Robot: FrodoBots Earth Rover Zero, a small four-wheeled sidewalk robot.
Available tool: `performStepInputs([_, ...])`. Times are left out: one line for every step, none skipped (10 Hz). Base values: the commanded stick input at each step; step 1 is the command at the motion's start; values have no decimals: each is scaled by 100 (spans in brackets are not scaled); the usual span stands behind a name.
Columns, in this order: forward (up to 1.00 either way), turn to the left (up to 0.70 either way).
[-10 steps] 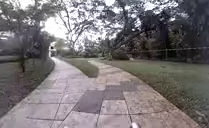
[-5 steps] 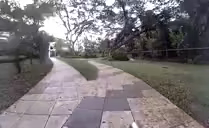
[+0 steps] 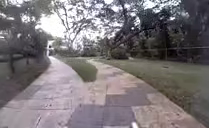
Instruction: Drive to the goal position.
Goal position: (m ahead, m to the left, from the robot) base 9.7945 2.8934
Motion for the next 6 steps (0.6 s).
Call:
performStepInputs([70,-4])
performStepInputs([70,0])
performStepInputs([70,0])
performStepInputs([70,0])
performStepInputs([70,0])
performStepInputs([70,-4])
